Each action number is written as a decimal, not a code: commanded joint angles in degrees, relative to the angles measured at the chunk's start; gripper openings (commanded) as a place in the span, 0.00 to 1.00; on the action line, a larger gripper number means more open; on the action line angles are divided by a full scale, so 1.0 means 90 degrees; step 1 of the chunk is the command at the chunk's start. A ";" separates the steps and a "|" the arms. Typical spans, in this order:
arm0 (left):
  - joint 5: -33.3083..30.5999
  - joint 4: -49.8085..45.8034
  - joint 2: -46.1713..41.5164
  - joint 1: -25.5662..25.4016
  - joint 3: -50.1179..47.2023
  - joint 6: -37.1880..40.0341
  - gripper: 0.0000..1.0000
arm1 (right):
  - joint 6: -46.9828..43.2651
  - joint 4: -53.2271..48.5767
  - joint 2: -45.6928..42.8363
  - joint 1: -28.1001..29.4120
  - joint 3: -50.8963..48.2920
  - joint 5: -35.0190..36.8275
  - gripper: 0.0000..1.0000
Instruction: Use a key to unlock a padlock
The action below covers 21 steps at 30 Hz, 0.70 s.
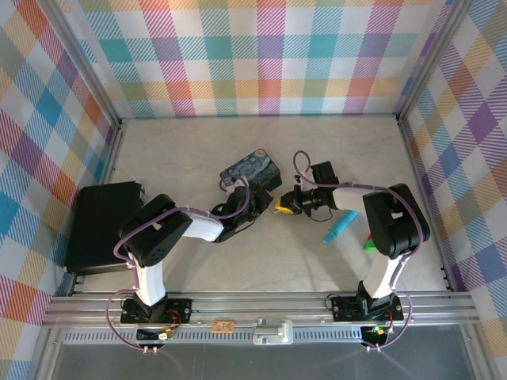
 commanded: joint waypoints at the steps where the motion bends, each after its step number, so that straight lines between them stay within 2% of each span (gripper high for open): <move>1: -0.0144 0.0684 0.0081 -0.0077 0.0167 -0.0135 0.00 | 0.0635 0.0979 -0.0057 -0.0117 -0.0179 0.0071 0.00; 10: -0.0476 0.0628 -0.0046 -0.0074 0.0069 -0.0059 0.00 | 0.1426 0.1823 -0.0068 -0.0143 -0.0710 -0.0346 0.00; 21: -0.0676 0.0295 -0.0114 -0.0062 0.0184 0.0129 0.00 | 0.1435 0.1547 -0.0464 -0.0158 -0.1038 -0.0355 0.00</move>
